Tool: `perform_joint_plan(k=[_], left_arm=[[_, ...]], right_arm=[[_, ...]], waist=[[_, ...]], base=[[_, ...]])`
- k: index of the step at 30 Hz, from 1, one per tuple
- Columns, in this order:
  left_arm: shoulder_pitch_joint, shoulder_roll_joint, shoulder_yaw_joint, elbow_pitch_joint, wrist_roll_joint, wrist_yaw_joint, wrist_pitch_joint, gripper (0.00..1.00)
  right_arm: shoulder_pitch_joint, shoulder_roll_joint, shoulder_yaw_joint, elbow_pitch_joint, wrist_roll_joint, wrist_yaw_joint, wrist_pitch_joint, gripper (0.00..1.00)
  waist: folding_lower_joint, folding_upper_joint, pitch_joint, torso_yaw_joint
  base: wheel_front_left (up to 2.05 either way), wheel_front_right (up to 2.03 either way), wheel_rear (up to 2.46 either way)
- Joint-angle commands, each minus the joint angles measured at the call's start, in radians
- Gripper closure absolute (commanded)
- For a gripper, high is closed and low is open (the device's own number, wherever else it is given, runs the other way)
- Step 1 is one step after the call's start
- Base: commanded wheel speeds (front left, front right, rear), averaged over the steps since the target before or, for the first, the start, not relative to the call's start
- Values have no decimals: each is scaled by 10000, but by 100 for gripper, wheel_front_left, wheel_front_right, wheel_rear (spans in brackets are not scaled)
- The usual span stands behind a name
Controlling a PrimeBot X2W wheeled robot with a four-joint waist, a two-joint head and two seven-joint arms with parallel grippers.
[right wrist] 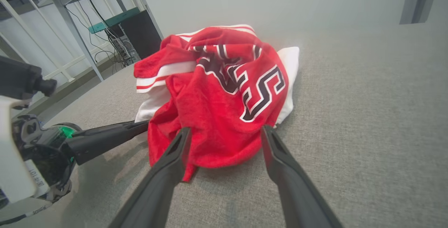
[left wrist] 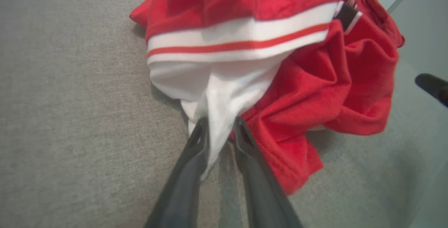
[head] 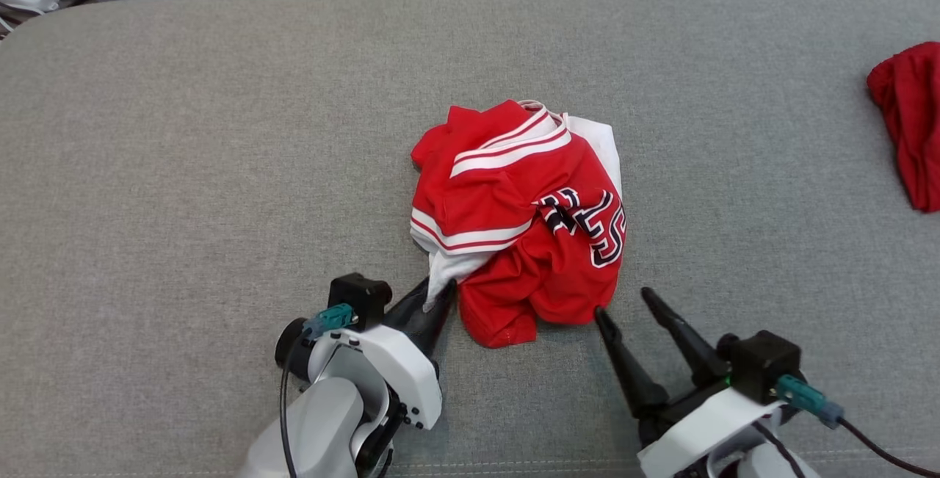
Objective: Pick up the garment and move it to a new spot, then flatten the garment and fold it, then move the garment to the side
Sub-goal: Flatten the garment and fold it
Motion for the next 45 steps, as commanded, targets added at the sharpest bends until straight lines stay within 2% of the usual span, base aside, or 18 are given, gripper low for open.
perform_joint_plan(k=[1,3,7,10,14,18,23,24,25,26,28,31,36,37,38,39,45], left_arm=[[-483,97,157,-78,-65,-61,-83,100],[-716,97,-9,66,-168,-55,-95,100],[-1202,97,258,-306,-112,349,-112,100],[-1300,97,556,-820,233,552,-115,100],[-1181,97,822,-1385,566,558,-116,100],[-1133,97,873,-1704,703,580,-117,100],[-1112,97,893,-2070,780,628,-117,100],[-1104,97,917,-2151,800,636,-117,100],[-1086,97,957,-2231,814,650,-117,100],[-1059,97,992,-2290,832,664,-117,100],[-1010,97,1098,-2374,883,692,-117,100],[-899,97,1432,-2529,1018,734,-117,100],[-546,109,2325,-2935,1420,661,-118,100],[-546,109,2325,-2935,1420,661,-118,100],[-343,164,2763,-3250,1525,606,-118,100],[-343,164,2763,-3250,1525,606,-118,100],[448,710,4043,-4827,1886,562,-118,100]], right_arm=[[-247,-59,352,-156,123,0,-134,0],[-432,-150,841,-30,240,0,-134,0],[-991,-279,1883,231,151,0,-134,0],[-1490,-194,2646,537,64,0,-134,0],[-2325,77,3870,1429,-145,0,-134,0],[-2912,344,4248,2815,-658,0,-134,0],[-3402,810,4034,4637,-1472,0,-134,0],[-3463,882,3967,4894,-1569,0,-134,9],[-3514,939,3872,5063,-1629,0,-134,59],[-3552,981,3772,5149,-1684,0,-134,100],[-3582,1028,3383,5084,-1735,0,-134,100],[-3446,900,2217,4518,-2019,0,-134,100],[-2732,174,-92,2916,-2454,0,-134,100],[-2732,174,-92,2916,-2454,0,-134,100],[-2507,-154,-931,2158,-2590,0,-134,100],[-2507,-154,-931,2158,-2590,0,-134,100],[-2264,-918,-3241,319,-2983,0,-134,100]], waist=[[0,0,79,-18],[0,0,163,-15],[0,0,351,91],[0,0,448,245],[0,0,508,520],[0,0,537,739],[0,0,551,930],[0,0,547,952],[0,0,540,962],[0,0,526,967],[0,0,482,941],[0,0,382,804],[0,0,105,465],[0,0,105,465],[0,0,-11,317],[0,0,-11,317],[0,0,-385,-24]], base=[[0,0,0],[0,0,0],[0,0,0],[0,0,0],[0,0,0],[0,0,0],[0,0,0],[0,0,0],[0,0,0],[0,0,0],[0,0,0],[0,0,0],[0,0,0],[0,0,0],[0,0,0],[0,0,0],[0,0,0]])
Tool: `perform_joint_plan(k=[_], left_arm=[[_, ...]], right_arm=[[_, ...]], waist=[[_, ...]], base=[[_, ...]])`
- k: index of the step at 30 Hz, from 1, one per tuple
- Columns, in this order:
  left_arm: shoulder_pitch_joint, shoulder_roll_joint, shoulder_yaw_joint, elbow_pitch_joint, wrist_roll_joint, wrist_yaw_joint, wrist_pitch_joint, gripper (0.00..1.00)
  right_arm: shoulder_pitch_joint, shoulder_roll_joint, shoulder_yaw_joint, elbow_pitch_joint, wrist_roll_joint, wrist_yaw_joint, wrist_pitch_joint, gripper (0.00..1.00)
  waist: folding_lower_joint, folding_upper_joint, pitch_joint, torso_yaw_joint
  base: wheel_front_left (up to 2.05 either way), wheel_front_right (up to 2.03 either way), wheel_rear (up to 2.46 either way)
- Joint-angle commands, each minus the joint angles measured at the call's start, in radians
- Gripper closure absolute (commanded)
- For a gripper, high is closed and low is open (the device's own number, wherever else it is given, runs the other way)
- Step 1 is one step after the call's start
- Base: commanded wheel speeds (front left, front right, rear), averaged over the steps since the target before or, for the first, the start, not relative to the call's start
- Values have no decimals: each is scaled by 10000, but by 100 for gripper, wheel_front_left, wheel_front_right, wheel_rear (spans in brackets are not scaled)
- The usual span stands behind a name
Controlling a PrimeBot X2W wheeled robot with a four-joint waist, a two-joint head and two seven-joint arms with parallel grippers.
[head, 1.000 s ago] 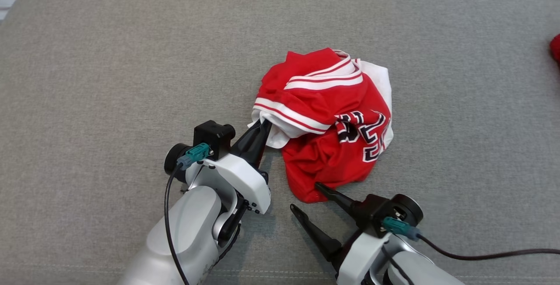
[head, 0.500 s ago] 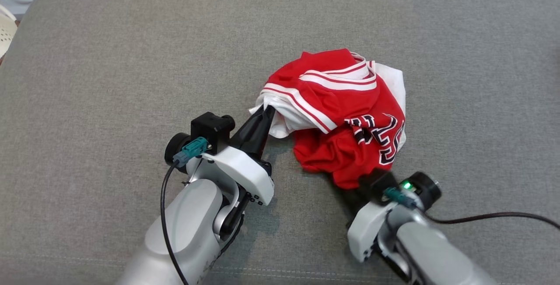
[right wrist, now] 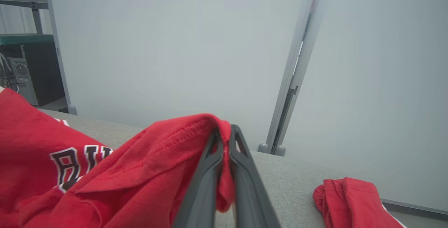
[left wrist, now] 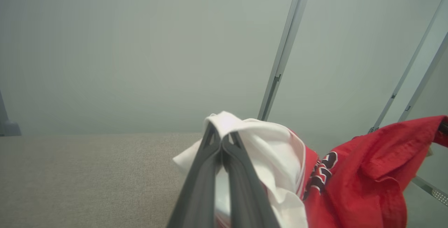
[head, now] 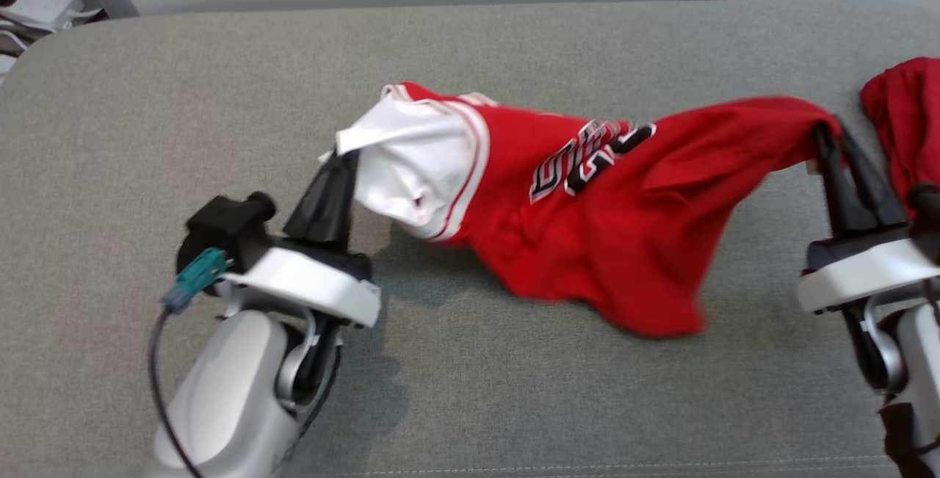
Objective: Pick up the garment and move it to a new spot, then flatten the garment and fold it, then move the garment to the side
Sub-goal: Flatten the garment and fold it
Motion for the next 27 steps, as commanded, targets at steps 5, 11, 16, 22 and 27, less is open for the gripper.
perform_joint_plan(k=[5,11,16,22,27], left_arm=[[1052,736,865,-1311,48,97,-34,100],[2131,1023,1147,-1968,-186,347,69,100],[2343,930,1327,-2257,-169,431,-26,100],[2372,777,1496,-2516,62,482,-84,100],[2447,701,1604,-2531,162,432,-95,100]], right_arm=[[711,-507,-259,-72,203,-2,-56,100],[973,-564,-513,1268,513,-2,-15,0],[906,-82,-1028,1779,193,-2,-53,0],[2307,778,-880,61,202,-2,-58,0],[3617,629,800,-386,1131,-2,-59,0]], waist=[[0,0,-383,-105],[0,0,-226,-32],[0,0,-163,9],[0,0,-201,-61],[0,0,-225,-157]], base=[[0,0,0],[0,0,0],[0,0,0],[0,0,0],[0,0,0]])
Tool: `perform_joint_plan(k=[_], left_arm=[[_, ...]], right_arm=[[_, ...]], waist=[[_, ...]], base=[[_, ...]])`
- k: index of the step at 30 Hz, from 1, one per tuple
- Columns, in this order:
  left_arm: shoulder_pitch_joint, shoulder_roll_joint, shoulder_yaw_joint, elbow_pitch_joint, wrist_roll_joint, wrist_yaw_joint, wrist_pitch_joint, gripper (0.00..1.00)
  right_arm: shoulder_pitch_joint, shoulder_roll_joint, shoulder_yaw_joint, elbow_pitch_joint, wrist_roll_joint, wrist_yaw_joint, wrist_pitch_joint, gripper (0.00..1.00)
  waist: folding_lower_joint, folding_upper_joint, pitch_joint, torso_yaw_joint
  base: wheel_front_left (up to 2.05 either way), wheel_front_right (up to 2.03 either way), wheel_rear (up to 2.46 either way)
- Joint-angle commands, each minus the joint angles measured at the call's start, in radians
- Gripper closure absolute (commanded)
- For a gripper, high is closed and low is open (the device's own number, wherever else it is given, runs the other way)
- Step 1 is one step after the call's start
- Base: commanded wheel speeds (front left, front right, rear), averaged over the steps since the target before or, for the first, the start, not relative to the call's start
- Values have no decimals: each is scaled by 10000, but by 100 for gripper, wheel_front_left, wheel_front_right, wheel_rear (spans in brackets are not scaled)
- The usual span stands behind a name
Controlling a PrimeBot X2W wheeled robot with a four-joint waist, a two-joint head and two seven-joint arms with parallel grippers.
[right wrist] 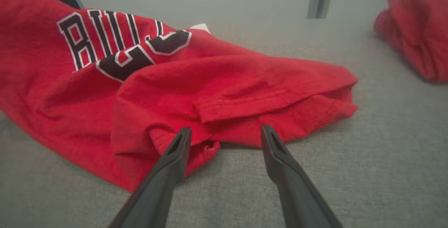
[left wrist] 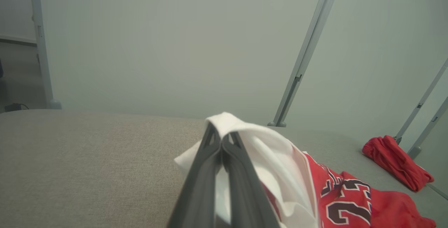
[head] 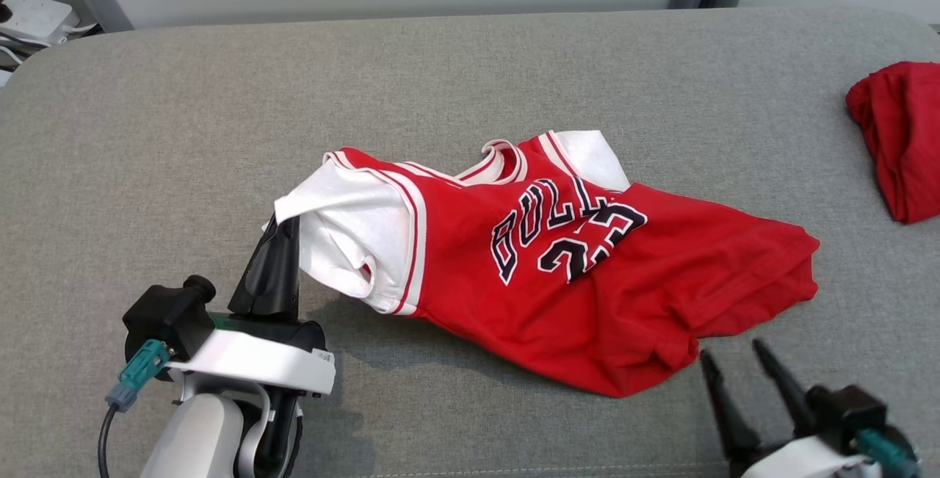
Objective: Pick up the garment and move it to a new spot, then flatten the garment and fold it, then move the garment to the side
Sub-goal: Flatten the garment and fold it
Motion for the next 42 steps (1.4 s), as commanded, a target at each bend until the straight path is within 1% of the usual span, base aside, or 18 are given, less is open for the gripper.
perform_joint_plan(k=[1,6,9,10,12,15,19,21,22,24,25,28,32,33,34,36,42], left_arm=[[-91,134,399,-296,134,-26,-98,100],[-134,83,401,-273,239,-110,-100,100],[-136,55,374,-219,279,-168,-101,100],[-136,55,374,-219,279,-168,-101,100],[-153,43,364,-161,296,-216,-101,100],[-160,7,401,-130,314,-249,-102,100],[-96,-16,496,-179,319,-273,-102,100],[-71,-23,531,-192,324,-287,-102,100],[-65,-23,540,-192,330,-295,-102,100],[-48,-16,557,-178,343,-305,-102,100],[-41,-13,563,-168,347,-308,-102,100],[-37,-9,595,-148,332,-316,-102,100],[-24,-28,717,-191,243,-317,-102,100],[-13,-28,756,-217,220,-323,-102,100],[13,-48,833,-308,140,-366,-102,100],[48,-122,907,-438,-79,-442,-102,100],[-280,6,1046,-1106,-617,-687,181,100]], right_arm=[[24,-320,664,-104,292,-2,-61,0],[-446,-493,1912,551,1011,-2,-61,0],[-896,-592,2384,1361,1248,-2,-62,0],[-896,-592,2384,1361,1248,-2,-62,0],[-1164,-606,2442,2035,1259,-2,-62,0],[-1442,-460,2323,2873,1289,-2,-62,0],[-1709,-274,2474,3305,1480,-2,-62,0],[-1832,-233,2580,3429,1568,-2,-62,15],[-1891,-214,2650,3474,1601,-2,-62,17],[-1982,-173,2850,3599,1709,-2,-62,87],[-2026,-177,2966,3653,1747,-2,-62,100],[-2116,-238,3059,3612,1895,-2,-62,100],[-1942,-482,2482,2870,2067,-2,-62,100],[-1866,-552,2229,2546,2111,-2,-62,100],[-1688,-702,1673,1789,2171,-2,-62,100],[-1526,-846,1095,924,2245,-2,-62,100],[-1509,-1454,-204,-1381,2183,-2,-62,100]], waist=[[0,0,10,-13],[0,0,15,30],[0,0,-37,132],[0,0,-37,132],[0,0,-95,233],[0,0,-203,343],[0,0,-254,374],[0,0,-246,364],[0,0,-241,357],[0,0,-247,333],[0,0,-251,319],[0,0,-270,264],[0,0,-326,136],[0,0,-341,85],[0,0,-381,-15],[0,0,-428,-112],[0,0,-666,-255]], base=[[0,0,0],[0,0,0],[0,0,0],[0,0,0],[0,0,0],[0,0,0],[0,0,0],[0,0,0],[0,0,0],[0,0,0],[0,0,0],[0,0,0],[0,0,0],[0,0,0],[0,0,0],[0,0,0],[0,0,0]])
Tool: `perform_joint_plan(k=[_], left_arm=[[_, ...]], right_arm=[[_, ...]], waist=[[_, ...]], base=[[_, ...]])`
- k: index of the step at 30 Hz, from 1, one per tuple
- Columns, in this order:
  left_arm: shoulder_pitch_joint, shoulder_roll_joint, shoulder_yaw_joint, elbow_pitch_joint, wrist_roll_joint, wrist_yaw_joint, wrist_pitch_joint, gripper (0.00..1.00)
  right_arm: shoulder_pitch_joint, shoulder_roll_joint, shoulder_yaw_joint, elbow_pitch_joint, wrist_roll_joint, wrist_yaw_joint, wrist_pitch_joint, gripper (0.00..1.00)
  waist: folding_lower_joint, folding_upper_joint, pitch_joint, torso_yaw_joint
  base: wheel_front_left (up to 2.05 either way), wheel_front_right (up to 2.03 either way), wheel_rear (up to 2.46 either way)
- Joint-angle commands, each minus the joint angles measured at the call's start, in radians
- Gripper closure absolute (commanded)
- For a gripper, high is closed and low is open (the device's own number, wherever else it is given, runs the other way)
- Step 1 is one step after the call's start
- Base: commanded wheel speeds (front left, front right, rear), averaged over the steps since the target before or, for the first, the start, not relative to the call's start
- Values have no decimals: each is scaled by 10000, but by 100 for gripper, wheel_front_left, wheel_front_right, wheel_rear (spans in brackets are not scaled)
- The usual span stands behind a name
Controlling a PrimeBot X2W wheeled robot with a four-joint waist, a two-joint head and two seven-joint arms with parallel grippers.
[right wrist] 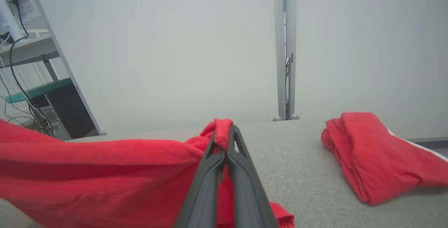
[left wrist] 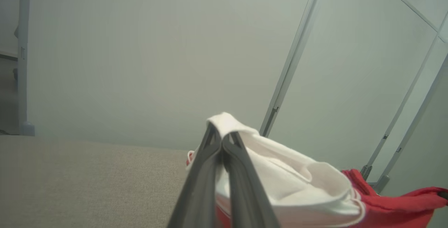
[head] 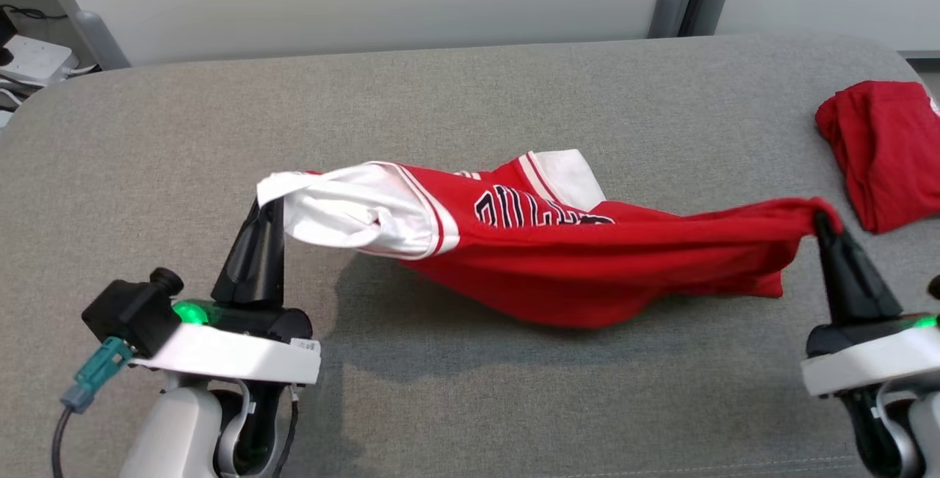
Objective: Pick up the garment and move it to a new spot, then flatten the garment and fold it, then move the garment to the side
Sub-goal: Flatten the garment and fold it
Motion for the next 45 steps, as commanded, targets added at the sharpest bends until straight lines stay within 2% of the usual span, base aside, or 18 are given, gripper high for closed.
perform_joint_plan(k=[1,8,12,16,19,23,26,29,32,36,41,45], left_arm=[[-506,247,422,-522,-165,-92,59,100],[-963,311,701,-2169,-1059,-177,712,100],[-1357,564,906,-2685,-1607,-178,1422,100],[-1765,635,1034,-2886,-2127,-203,1852,100],[-2501,738,1183,-2512,-2859,-242,2465,100],[-4358,1064,1127,-998,-3070,-479,2521,100],[-5796,1181,883,85,-2830,-626,1675,100],[-6730,1277,244,189,-2874,-678,514,100],[-6349,1742,-603,-276,-3115,-683,65,100],[-4275,2237,-1505,-721,-3401,-685,-97,100],[-1598,2017,-1768,-183,-3508,-686,-273,100],[-384,1496,-1526,228,-3154,-687,-296,100]], right_arm=[[-163,-290,-29,-600,-30,-2,-60,100],[-537,-365,-1133,-2715,336,-2,-61,100],[-856,-677,-1445,-2801,555,-2,276,100],[-1387,-643,-1495,-2759,1096,-2,446,100],[-2444,-461,-1348,-2045,2109,-2,1238,100],[-4674,-566,-836,-282,2404,-2,1527,100],[-6193,-620,-126,741,2647,-2,717,100],[-6924,-836,283,895,3161,-2,67,100],[-6290,-1360,775,966,2952,-2,-38,100],[-4239,-1683,1069,1135,2676,-2,-55,100],[-1790,-925,254,1856,2664,-2,-58,100],[-728,-270,154,2844,2673,-2,-59,100]], waist=[[0,0,-89,-26],[0,0,-386,-51],[0,0,-614,-103],[0,0,-593,-152],[0,0,-497,-263],[0,0,-345,-301],[0,0,-209,-282],[0,0,-3,-194],[0,0,155,-108],[0,0,543,5],[0,0,949,15],[0,0,1069,-17]], base=[[0,0,0],[0,0,0],[0,0,0],[0,0,0],[0,0,0],[0,0,0],[0,0,0],[0,0,0],[0,0,0],[0,0,0],[0,0,0],[0,0,0]])
